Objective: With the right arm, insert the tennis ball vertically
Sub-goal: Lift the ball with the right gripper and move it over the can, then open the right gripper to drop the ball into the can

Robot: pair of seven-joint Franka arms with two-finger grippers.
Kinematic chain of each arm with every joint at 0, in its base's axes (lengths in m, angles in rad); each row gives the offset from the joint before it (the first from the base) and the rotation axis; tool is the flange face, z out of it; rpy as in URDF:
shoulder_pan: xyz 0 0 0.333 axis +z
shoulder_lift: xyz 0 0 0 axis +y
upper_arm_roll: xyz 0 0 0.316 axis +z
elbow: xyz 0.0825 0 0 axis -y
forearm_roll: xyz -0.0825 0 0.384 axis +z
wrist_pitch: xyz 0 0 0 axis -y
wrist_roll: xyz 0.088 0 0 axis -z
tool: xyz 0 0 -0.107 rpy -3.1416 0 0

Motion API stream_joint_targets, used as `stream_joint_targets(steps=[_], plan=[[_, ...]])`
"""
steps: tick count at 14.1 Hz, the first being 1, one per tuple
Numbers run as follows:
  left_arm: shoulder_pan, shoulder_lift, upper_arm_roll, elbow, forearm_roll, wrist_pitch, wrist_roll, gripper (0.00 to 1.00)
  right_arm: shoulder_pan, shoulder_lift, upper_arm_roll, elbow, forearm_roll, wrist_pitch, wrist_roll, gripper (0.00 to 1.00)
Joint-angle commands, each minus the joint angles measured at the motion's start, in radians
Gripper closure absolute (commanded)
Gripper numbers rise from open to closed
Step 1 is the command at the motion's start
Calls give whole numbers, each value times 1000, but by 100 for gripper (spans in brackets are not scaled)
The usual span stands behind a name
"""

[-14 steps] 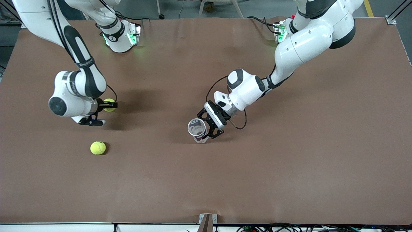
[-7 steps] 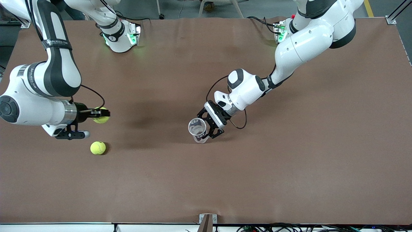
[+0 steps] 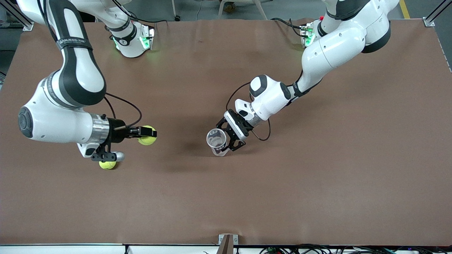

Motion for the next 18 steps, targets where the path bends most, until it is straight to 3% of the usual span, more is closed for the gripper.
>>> stream_joint_targets(steps=[1,6,13,18], plan=[[20,-3,-16,-30,8,1,14,27,92,13,-11,43,20,68,152,58],[20,-3,-16,-31,8,1,14,27,202,52,-11,43,35,227,364,58],[18,-4,-16,-31,8,1,14,27,262,147,-9,145,39,257,556,58],[20,-4,-24,-31,8,-1,14,27,310,184,-11,149,63,286,573,58]])
